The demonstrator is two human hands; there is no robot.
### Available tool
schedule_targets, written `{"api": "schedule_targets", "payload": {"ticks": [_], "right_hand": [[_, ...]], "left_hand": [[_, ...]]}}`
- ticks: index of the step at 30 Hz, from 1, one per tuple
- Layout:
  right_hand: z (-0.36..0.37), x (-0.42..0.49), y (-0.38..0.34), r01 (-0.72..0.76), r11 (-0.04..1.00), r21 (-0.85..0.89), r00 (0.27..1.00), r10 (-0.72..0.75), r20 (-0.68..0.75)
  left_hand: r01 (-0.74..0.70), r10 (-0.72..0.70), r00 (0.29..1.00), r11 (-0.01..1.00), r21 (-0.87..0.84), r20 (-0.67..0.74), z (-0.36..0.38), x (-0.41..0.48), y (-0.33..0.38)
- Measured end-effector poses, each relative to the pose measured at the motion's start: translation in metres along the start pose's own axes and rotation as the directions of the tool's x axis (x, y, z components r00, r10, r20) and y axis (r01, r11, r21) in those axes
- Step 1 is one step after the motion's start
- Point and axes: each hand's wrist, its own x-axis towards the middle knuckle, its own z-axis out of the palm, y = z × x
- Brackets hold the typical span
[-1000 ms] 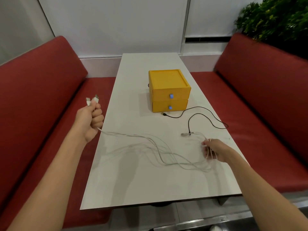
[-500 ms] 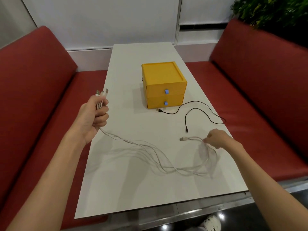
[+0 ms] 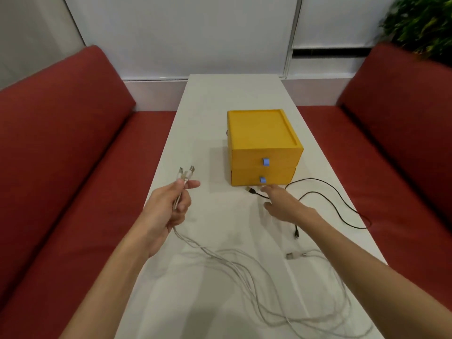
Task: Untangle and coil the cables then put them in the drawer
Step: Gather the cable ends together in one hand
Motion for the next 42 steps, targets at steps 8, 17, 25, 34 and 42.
{"api": "schedule_targets", "payload": {"ticks": [8,17,25,34,42], "right_hand": [[0.052,0.016,-0.002,-0.103,0.979,-0.176,0.965,0.055,-0.256],[0.062,0.009,-0.012,-0.103,0.941,-0.322,0.922,-0.031,-0.385],[0.025,-0.013,-0.079,0.126,0.868,0.480,0.948,0.038,-0.317],[-0.013,-0.071,-0.157,0.232,0.599,0.766,0.970,-0.083,-0.228],[-0.022,-0.094,-0.166,0.240,0.596,0.767,0.960,-0.030,-0.277]], "left_hand": [[0.026,-0.027,0.996,1.000,-0.006,-0.090,0.001,0.004,-0.024],[0.023,-0.028,0.991,0.999,-0.040,-0.129,0.010,0.007,-0.027],[-0.036,0.021,0.978,0.997,-0.072,-0.206,0.013,0.003,-0.036],[-0.230,0.186,0.962,0.947,-0.224,-0.199,0.035,-0.017,-0.021],[-0.278,0.251,0.956,0.940,-0.197,-0.151,0.045,-0.039,-0.015]]}}
